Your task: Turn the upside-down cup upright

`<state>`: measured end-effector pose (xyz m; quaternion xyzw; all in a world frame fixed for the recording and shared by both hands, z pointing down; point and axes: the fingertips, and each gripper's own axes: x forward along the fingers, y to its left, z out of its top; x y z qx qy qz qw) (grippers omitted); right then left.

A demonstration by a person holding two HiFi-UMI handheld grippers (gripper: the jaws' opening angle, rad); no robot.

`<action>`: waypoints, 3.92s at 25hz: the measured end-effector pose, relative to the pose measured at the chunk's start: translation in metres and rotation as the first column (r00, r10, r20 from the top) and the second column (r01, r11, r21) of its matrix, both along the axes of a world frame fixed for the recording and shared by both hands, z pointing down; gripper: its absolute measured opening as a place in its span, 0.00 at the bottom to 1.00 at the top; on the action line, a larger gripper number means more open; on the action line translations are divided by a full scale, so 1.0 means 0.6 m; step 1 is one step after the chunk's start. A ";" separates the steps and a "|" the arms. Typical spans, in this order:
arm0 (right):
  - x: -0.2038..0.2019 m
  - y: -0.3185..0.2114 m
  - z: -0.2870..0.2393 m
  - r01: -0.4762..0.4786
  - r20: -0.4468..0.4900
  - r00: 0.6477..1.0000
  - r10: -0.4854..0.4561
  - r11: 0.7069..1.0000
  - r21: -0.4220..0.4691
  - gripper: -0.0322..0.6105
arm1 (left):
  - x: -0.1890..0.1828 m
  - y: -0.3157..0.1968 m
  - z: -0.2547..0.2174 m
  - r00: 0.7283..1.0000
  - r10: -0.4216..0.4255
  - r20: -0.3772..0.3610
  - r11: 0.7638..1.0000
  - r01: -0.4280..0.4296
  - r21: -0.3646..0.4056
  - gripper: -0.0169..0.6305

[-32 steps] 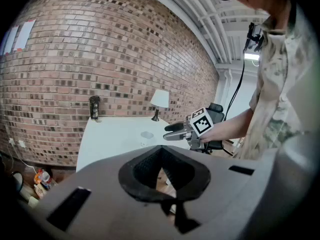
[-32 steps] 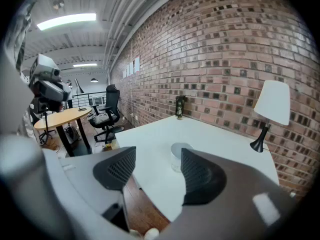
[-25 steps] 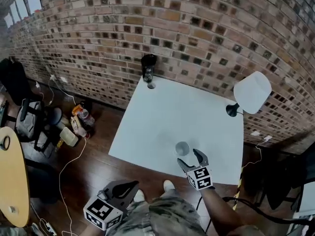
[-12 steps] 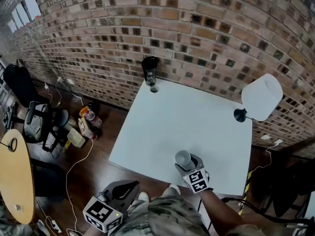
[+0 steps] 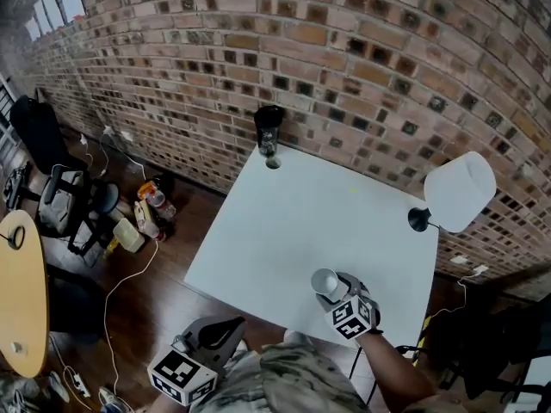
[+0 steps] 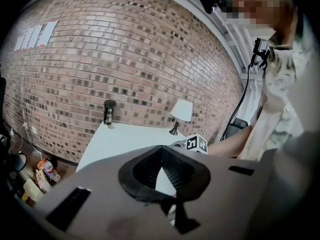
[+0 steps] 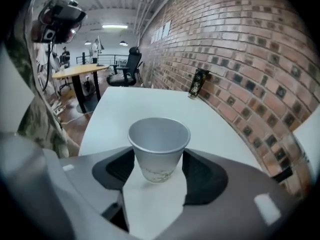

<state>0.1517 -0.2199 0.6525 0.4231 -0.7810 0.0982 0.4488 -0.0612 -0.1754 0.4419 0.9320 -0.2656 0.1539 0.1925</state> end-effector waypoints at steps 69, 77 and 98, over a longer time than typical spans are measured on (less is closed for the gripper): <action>0.058 -0.023 0.016 0.337 -0.551 0.251 -0.796 0.605 -0.721 0.47 | -0.073 0.030 0.034 0.994 -0.106 -0.026 0.994 0.105 -0.027 0.04; -0.018 -0.024 0.016 0.422 -0.418 0.472 -0.777 0.615 -0.666 0.47 | -0.105 0.032 0.041 0.994 -0.105 -0.017 0.994 0.104 -0.033 0.04; -0.031 -0.044 -0.003 0.520 -0.115 0.765 -0.633 0.714 -0.469 0.52 | -0.005 0.023 0.022 0.997 -0.055 0.044 0.997 0.057 -0.046 0.04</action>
